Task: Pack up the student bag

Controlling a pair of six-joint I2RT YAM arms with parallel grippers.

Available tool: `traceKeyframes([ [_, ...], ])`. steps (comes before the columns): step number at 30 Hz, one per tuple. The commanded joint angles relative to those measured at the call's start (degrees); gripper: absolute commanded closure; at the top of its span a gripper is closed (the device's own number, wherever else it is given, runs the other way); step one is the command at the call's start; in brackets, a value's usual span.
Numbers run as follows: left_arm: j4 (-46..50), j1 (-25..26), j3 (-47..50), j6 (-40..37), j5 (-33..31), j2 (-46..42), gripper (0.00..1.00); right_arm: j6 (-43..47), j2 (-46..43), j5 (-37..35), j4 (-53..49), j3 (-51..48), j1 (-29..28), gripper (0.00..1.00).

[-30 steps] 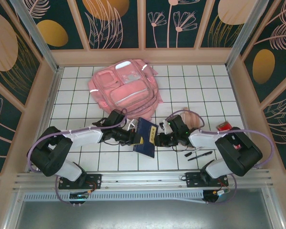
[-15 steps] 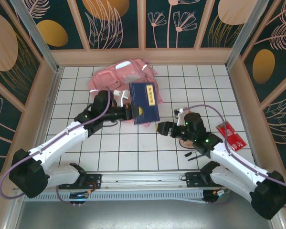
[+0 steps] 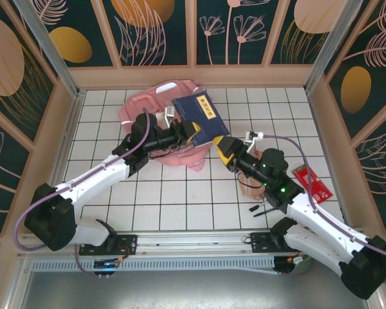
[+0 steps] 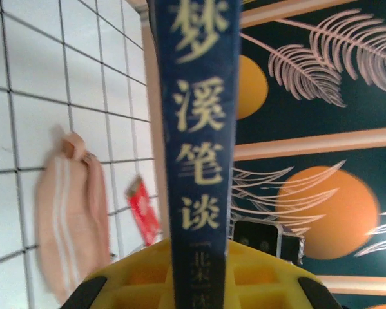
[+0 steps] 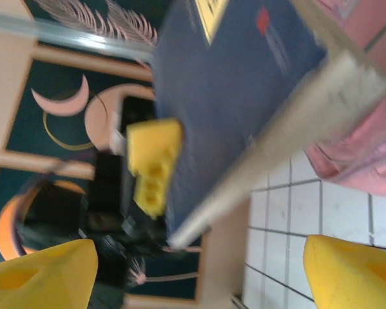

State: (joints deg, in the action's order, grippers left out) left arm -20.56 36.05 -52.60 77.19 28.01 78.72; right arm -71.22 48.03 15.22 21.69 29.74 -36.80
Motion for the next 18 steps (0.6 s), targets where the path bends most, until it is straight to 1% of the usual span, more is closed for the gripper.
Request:
traceKeyframes([
  [1, -16.3, 0.0, 3.7, 14.9, 1.6, -0.9, 1.00, -5.4, 4.8, -4.1, 8.8, 1.7, 1.3, 0.16],
  [4, -13.1, 0.1, 2.5, 11.8, 1.3, -1.8, 1.00, -7.0, 9.9, -3.9, 10.7, 3.3, 2.4, 0.17],
  [5, -13.3, 0.1, 2.7, 12.0, 1.0, -2.2, 1.00, -8.1, 11.5, -3.5, 11.8, 3.8, 3.1, 0.18],
  [7, -13.7, 0.1, 3.3, 13.0, 0.5, -2.8, 1.00, -9.6, 14.4, -3.0, 17.5, 4.2, 3.0, 0.21],
  [8, -13.9, 0.1, 3.6, 13.2, 0.8, -2.8, 1.00, -10.7, 16.0, -2.3, 20.5, 4.5, 3.0, 0.30],
  [9, -14.2, 0.1, 4.0, 13.3, 1.5, -2.7, 1.00, -11.2, 17.9, -1.8, 24.0, 5.2, 3.1, 0.48],
  [10, -15.0, 0.1, 4.8, 14.0, 1.8, -2.6, 1.00, -11.8, 19.2, -1.6, 26.6, 5.5, 3.2, 0.62],
  [11, -17.6, 0.2, 6.5, 16.3, 1.7, -2.4, 1.00, -12.5, 20.5, -1.4, 28.7, 6.2, 3.2, 0.71],
  [12, -21.0, 0.2, 8.6, 18.8, 1.4, -2.5, 1.00, -13.0, 21.6, -0.9, 29.9, 7.2, 3.2, 0.74],
  [13, -23.2, 0.2, 10.1, 20.5, 1.1, -2.6, 1.00, -13.1, 22.4, -0.5, 30.2, 7.9, 3.2, 0.81],
  [14, -24.2, 0.2, 11.1, 21.3, 0.5, -2.8, 1.00, -12.7, 22.8, -0.2, 29.8, 8.8, 3.0, 0.94],
  [15, -23.1, 0.2, 11.4, 20.6, 0.4, -3.3, 0.90, -12.3, 22.8, 0.0, 28.8, 9.3, 3.0, 1.00],
  [16, -20.7, 0.1, 11.1, 19.0, 0.5, -3.8, 0.74, -11.7, 22.4, 0.1, 27.6, 9.5, 2.9, 1.00],
  [17, -18.3, -0.2, 10.8, 15.9, 0.4, -4.3, 0.54, -10.8, 21.7, 0.3, 26.0, 9.6, 3.2, 1.00],
  [18, -15.5, -0.9, 10.6, 11.0, 1.1, -4.8, 0.43, -9.5, 20.3, 0.5, 23.8, 9.4, 4.0, 1.00],
])
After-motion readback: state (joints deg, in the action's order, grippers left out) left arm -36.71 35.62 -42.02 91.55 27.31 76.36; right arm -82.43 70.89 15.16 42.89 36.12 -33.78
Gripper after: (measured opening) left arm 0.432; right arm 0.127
